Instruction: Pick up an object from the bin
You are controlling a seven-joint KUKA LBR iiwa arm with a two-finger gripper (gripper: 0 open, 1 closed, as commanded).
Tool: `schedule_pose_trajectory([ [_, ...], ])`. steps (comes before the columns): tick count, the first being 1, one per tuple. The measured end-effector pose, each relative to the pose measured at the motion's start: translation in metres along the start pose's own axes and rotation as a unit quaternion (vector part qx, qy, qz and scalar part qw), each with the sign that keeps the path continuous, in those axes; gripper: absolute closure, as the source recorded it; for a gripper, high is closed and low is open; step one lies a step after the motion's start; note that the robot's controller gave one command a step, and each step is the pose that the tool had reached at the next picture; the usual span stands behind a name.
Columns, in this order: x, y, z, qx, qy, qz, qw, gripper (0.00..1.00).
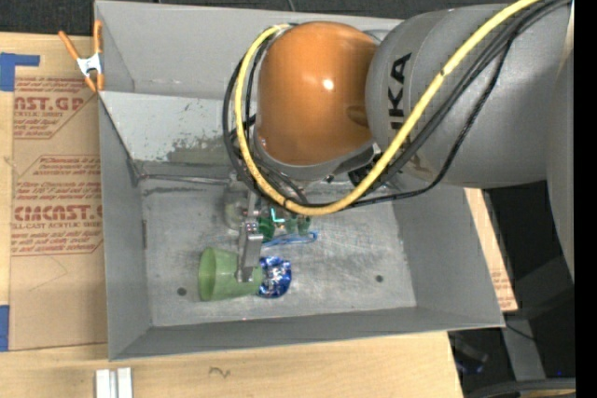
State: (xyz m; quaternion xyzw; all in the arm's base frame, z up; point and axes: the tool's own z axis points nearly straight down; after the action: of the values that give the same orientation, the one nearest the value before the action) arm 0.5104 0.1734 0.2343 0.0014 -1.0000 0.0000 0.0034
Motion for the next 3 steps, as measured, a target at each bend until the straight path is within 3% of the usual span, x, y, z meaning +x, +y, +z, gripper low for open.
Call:
schedule_pose_trajectory([
  [1,0.015,-0.068,0.161,-0.001,-0.0043,-0.012,0.9999,0.0],
  [2,0.015,-0.067,0.159,-0.001,-0.0042,-0.012,0.9999,1.0],
  [3,-0.064,0.025,0.13,-0.002,-0.0077,-0.083,0.9966,1.0],
])
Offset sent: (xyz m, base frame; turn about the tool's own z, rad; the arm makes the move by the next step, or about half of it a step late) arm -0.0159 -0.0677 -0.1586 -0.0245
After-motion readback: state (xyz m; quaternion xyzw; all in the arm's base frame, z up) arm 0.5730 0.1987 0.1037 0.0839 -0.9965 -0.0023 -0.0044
